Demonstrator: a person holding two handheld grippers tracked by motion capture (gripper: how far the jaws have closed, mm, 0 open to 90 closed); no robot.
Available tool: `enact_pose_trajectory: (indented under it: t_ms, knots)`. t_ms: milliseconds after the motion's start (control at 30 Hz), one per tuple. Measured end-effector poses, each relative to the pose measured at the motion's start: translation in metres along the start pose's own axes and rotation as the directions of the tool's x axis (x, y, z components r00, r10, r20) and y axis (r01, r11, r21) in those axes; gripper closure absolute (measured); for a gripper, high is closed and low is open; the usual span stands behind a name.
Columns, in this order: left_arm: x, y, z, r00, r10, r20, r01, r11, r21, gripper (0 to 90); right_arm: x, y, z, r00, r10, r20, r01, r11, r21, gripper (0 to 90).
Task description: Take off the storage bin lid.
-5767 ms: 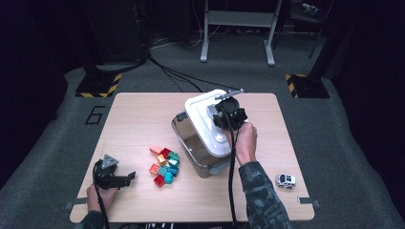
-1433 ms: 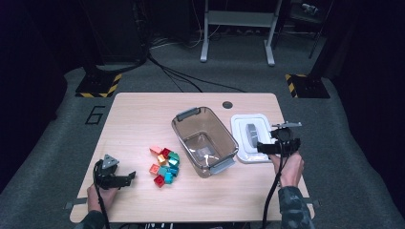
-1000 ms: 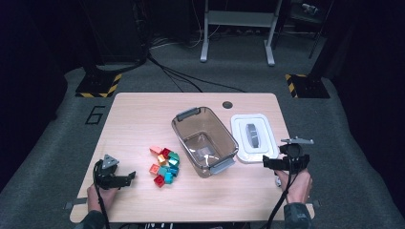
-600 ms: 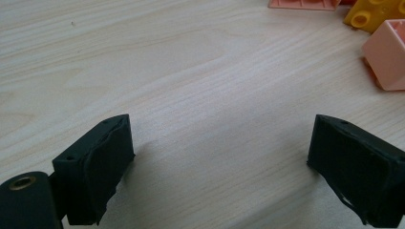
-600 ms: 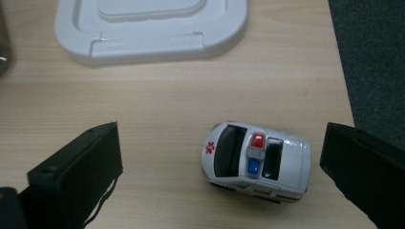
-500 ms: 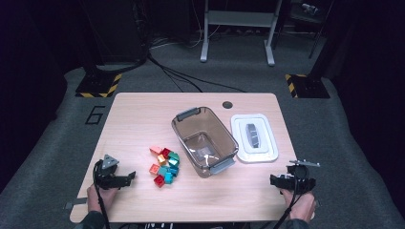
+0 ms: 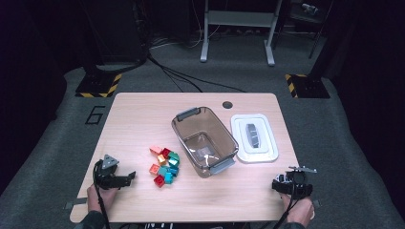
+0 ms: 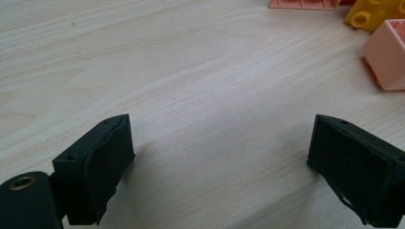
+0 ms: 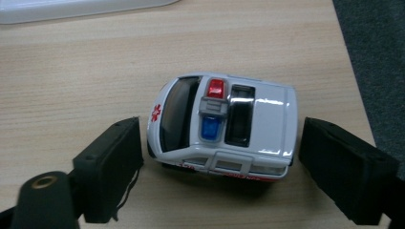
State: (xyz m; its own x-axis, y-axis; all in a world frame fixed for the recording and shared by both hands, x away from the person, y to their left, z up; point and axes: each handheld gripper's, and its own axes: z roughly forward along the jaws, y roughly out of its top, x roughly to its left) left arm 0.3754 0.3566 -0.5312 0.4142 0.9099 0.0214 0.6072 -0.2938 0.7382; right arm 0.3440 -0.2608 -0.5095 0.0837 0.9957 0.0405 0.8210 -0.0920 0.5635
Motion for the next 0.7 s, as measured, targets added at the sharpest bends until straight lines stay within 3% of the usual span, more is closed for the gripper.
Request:
enact_pose_trajectory:
  t_ms: [133, 400, 700]
  knots:
    - [-0.0003, 0.0001, -0.0002, 1.0000, 0.001, -0.003, -0.001, 1.0000, 0.002, 8.0, -0.0007, -0.0012, -0.0006, 0.9998, -0.012, 0.014, 0.012, 1.000, -0.023, 23.0]
    - [-0.0002, 0.0001, -0.0003, 1.0000, 0.001, -0.003, -0.001, 1.0000, 0.003, 8.0, -0.0011, -0.0009, -0.0005, 0.9996, -0.019, 0.020, 0.020, 0.999, -0.029, 23.6]
    - [0.0000, 0.0000, -0.0001, 1.0000, 0.001, 0.000, -0.001, 1.0000, 0.001, 8.0, -0.0013, -0.0004, -0.0010, 0.9996, -0.028, -0.009, 0.028, 0.999, -0.042, 25.7]
